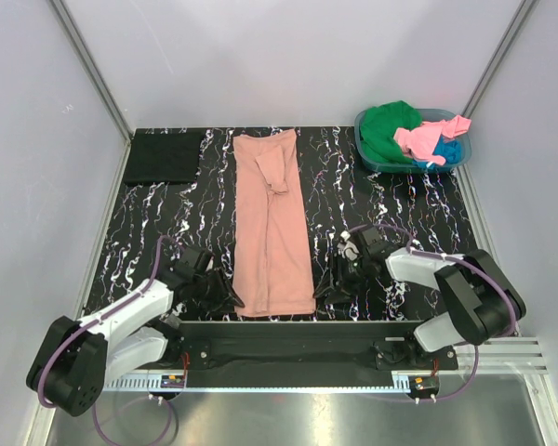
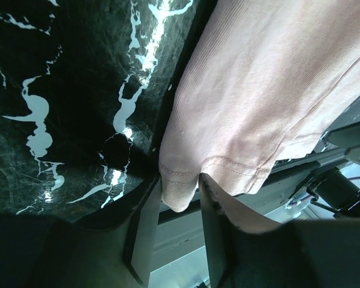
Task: Fold and stack the t-shirts
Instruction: Fold the tshirt
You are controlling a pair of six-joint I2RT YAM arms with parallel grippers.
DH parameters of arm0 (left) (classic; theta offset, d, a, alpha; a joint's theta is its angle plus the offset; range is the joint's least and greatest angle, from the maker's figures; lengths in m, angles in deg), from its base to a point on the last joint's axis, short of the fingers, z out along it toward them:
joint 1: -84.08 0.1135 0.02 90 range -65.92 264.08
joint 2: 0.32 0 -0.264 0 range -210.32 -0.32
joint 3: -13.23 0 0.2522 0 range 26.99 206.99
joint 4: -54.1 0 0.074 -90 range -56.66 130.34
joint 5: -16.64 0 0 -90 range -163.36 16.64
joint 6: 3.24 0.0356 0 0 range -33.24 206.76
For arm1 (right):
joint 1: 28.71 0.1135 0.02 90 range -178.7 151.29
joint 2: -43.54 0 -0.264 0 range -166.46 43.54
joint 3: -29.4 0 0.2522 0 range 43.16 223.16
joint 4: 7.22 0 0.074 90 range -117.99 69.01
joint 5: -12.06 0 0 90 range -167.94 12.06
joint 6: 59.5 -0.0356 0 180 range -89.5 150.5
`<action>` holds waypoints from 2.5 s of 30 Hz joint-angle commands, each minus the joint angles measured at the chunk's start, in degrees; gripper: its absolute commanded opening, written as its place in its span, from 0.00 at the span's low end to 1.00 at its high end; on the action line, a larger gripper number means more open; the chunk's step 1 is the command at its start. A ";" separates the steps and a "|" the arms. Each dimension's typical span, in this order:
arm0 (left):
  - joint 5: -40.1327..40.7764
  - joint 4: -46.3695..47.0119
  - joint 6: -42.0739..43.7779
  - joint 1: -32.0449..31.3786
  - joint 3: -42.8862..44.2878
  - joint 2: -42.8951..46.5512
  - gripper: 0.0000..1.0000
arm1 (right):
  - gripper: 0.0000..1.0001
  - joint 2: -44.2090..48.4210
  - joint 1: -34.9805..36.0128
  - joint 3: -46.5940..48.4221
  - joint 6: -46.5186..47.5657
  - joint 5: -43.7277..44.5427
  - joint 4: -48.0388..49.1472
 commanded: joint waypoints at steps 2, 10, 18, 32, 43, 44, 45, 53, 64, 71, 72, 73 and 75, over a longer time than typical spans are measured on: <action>4.71 -2.11 0.48 -0.46 -3.40 -0.50 0.36 | 0.54 -4.19 1.06 -0.93 -1.08 -0.97 4.52; 4.36 -2.20 1.19 -0.55 -2.96 -1.46 0.27 | 0.49 -6.94 3.17 -1.63 -3.19 1.92 6.54; 4.19 -2.55 1.54 -0.55 -2.79 -0.94 0.23 | 0.47 -7.99 5.01 -2.07 -4.60 3.34 7.24; 3.84 -4.22 3.83 -0.99 0.11 -1.03 0.11 | 0.04 -8.26 5.89 0.03 -1.61 4.04 3.74; 7.87 -16.25 7.42 -1.69 16.09 -0.40 0.01 | 0.00 -0.60 5.89 16.01 2.08 9.13 -13.74; 8.84 -18.96 8.39 -1.60 19.16 -2.32 0.01 | 0.00 -1.74 5.72 21.61 2.87 9.48 -15.50; 9.72 -20.38 10.57 -1.52 24.67 -4.26 0.01 | 0.00 -3.05 5.20 24.36 3.48 9.92 -18.65; 11.84 -23.92 19.81 4.45 47.73 -26.74 0.05 | 0.00 -17.73 -0.61 46.78 7.26 12.56 -24.75; 8.41 -25.13 25.36 10.00 72.09 -50.41 0.06 | 0.00 -37.77 -5.79 70.95 13.51 10.37 -31.25; 5.95 -23.38 24.74 12.55 75.17 -56.30 0.06 | 0.00 -45.95 -6.94 79.75 13.33 8.43 -32.92; 5.51 -23.29 24.74 12.98 75.96 -56.74 0.06 | 0.00 -47.18 -7.03 81.15 13.25 8.52 -33.10; 5.33 -23.55 24.74 13.25 76.57 -57.18 0.06 | 0.00 -47.80 -7.20 81.86 13.33 8.26 -33.10; 4.63 -23.47 24.74 13.77 77.63 -58.33 0.06 | 0.00 -48.77 -7.38 83.35 13.25 8.52 -33.62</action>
